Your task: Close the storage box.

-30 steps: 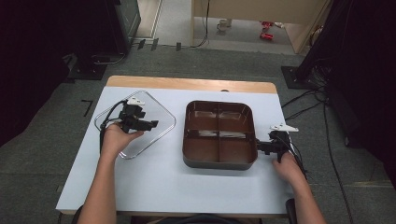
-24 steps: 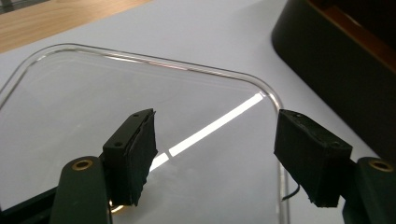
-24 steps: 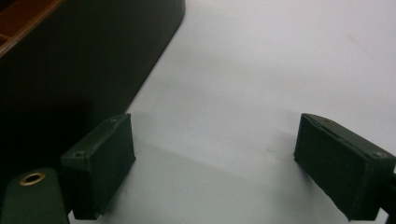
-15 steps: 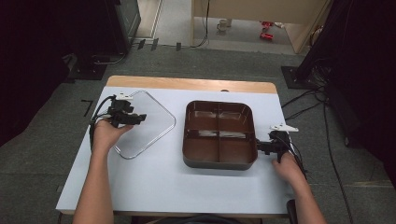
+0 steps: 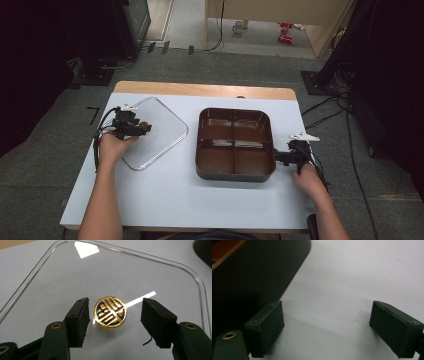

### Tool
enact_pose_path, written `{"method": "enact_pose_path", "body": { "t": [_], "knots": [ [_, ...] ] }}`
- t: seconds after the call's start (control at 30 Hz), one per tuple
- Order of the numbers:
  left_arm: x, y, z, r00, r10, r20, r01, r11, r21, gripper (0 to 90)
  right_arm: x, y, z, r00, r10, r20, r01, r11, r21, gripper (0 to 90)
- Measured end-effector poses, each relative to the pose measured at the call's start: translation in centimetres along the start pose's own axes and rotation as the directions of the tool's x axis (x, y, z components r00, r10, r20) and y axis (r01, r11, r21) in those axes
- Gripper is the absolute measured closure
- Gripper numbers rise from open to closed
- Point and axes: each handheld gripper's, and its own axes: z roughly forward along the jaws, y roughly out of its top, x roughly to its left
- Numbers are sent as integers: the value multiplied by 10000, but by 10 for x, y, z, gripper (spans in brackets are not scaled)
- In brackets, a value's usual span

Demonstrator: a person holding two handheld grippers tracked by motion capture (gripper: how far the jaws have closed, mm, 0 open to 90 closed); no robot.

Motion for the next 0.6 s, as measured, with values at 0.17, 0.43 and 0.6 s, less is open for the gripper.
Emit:
{"method": "enact_pose_path", "body": {
  "t": [0.17,0.43,0.6],
  "knots": [
    [3,-4,1,9992,-391,105,392,9992,-106,452,0,0,0,10000,-2,0,2,10000,-1,117],
    [0,-7,8,9999,-112,-19,112,9999,122,510,0,0,0,10000,-2,2,2,10000,-2,117],
    [2,-8,7,9991,-424,-82,424,9991,8,580,0,0,0,10000,0,2,0,10000,9,117]
  ]
}}
